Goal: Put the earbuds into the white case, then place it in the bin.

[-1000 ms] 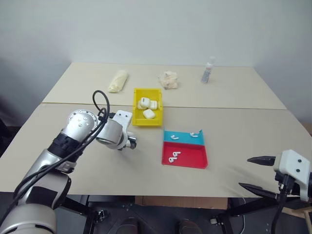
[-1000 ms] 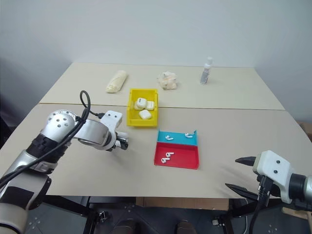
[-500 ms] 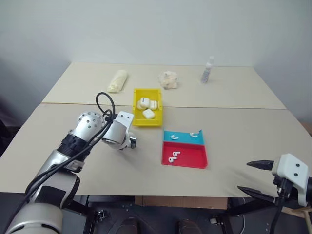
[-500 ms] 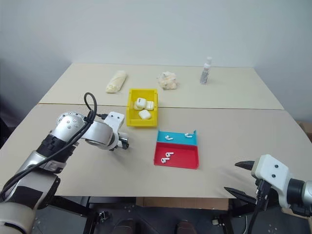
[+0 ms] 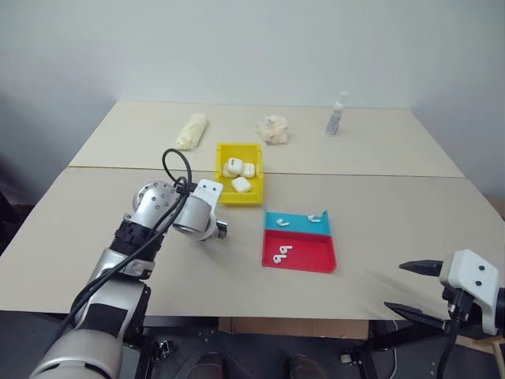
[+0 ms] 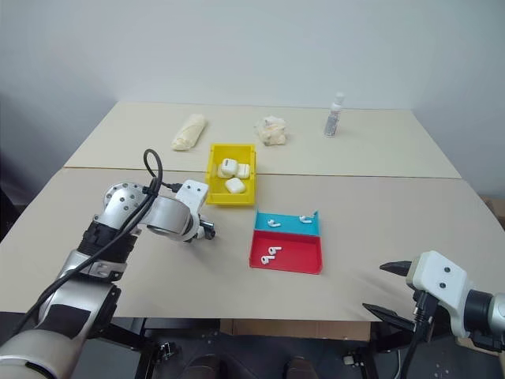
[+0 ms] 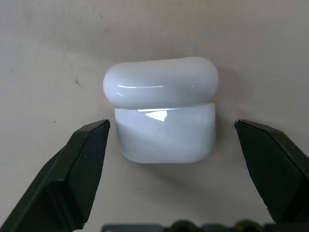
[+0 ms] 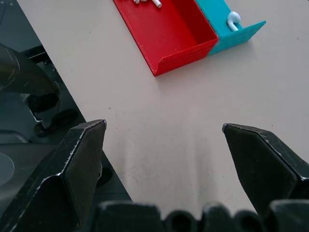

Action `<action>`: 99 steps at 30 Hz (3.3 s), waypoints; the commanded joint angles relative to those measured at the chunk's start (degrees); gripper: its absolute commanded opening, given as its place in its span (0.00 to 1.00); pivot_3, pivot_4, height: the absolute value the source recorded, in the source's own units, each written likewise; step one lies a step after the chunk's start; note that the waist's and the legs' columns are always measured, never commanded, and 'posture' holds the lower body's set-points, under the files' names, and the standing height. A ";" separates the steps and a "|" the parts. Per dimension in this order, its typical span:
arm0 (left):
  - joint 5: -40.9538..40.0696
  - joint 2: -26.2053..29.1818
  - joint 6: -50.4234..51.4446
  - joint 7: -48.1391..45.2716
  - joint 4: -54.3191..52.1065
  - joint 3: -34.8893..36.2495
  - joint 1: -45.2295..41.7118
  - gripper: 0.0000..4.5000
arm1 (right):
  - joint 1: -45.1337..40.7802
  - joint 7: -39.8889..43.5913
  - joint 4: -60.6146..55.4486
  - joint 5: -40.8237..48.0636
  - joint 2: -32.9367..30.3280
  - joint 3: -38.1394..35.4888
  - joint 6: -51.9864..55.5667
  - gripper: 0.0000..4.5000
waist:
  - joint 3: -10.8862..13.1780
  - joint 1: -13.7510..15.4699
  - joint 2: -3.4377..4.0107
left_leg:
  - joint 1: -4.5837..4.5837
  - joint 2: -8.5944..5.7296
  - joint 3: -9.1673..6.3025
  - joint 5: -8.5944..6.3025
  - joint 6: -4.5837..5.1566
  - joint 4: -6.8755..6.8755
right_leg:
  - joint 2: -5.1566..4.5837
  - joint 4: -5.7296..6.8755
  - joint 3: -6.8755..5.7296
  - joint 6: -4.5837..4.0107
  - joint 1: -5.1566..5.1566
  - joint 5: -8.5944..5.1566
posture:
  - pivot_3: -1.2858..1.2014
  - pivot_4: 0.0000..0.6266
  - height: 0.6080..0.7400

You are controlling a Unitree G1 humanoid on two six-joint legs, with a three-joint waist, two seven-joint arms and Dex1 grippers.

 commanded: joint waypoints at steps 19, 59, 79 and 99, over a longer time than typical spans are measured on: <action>11.64 -2.80 4.75 -7.45 -1.31 6.50 2.15 0.61 | -0.56 -1.04 -0.93 -0.46 -0.35 -0.76 0.23 1.00 | -0.03 -0.19 0.03 | 0.08 0.01 0.00 0.00 -0.01 -0.03 | 0.01 0.05 0.02 0.00 0.02 0.00 | 0.52 0.24 1.00; 47.70 -8.95 -109.05 -112.90 -8.86 4.06 37.14 0.61 | -39.86 1.77 -7.35 0.99 -21.10 27.38 5.40 1.00 | -0.03 -0.25 0.07 | -0.07 0.16 0.09 0.00 0.02 -0.18 | 0.07 -0.16 -0.06 -0.11 -0.09 0.05 | 0.52 0.24 1.00; 52.84 -5.12 -121.87 -131.04 2.18 11.66 44.33 0.61 | -77.63 6.28 7.36 -27.64 3.64 75.42 16.40 0.66 | -0.06 -1.11 0.12 | -0.72 0.19 0.07 -0.01 0.05 0.00 | 0.10 0.14 -0.08 -0.13 -0.92 0.08 | 0.52 0.24 1.00; 54.43 -1.75 -120.56 -125.85 -6.28 11.63 51.87 0.61 | -81.18 13.73 25.10 -37.90 16.29 80.29 -1.23 0.66 | -0.07 -1.55 0.15 | -0.66 0.25 0.08 -0.01 0.05 0.00 | 0.14 0.20 -0.06 -0.13 -0.93 0.09 | 0.52 0.24 1.00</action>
